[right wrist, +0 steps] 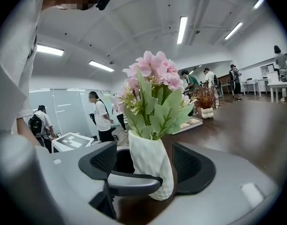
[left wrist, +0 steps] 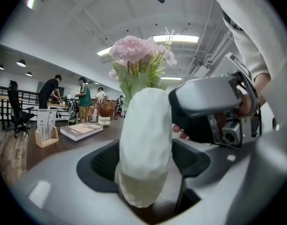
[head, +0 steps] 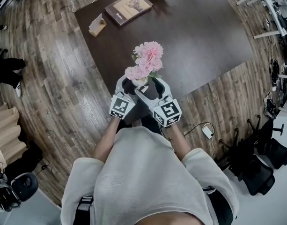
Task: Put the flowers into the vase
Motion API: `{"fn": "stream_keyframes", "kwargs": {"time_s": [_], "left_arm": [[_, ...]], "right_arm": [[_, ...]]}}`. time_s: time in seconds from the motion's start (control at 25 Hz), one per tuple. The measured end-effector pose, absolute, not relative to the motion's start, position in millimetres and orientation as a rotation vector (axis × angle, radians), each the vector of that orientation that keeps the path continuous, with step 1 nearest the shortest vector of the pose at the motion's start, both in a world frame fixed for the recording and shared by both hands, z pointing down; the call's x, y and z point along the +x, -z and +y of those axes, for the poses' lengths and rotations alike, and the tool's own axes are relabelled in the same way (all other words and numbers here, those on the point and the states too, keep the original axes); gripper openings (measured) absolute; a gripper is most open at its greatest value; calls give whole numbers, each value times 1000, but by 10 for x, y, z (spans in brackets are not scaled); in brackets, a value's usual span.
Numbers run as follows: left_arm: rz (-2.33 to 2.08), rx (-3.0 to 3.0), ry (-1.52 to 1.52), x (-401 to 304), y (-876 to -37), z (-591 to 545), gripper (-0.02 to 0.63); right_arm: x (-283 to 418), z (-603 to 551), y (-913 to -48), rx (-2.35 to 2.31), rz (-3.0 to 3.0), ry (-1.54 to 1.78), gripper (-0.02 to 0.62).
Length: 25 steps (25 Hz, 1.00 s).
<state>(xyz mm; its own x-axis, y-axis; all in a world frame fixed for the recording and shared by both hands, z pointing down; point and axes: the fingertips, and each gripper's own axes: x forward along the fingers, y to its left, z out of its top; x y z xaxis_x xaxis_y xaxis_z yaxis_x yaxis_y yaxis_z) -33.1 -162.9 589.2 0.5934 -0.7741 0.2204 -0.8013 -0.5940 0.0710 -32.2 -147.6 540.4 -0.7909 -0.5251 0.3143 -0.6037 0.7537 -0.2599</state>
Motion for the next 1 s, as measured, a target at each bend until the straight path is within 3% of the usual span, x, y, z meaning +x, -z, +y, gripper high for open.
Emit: {"fn": "stream_keyframes", "kwargs": {"time_s": [0.84, 1.0], "left_arm": [[-1349, 2642, -278, -391, -5882, -1524, 362], [-1383, 2619, -288, -423, -5879, -1429, 362]], "right_arm": [[-250, -1453, -5463, 924, -2700, -519, 365], [-190, -1403, -5478, 925, -2691, -528, 334]]}}
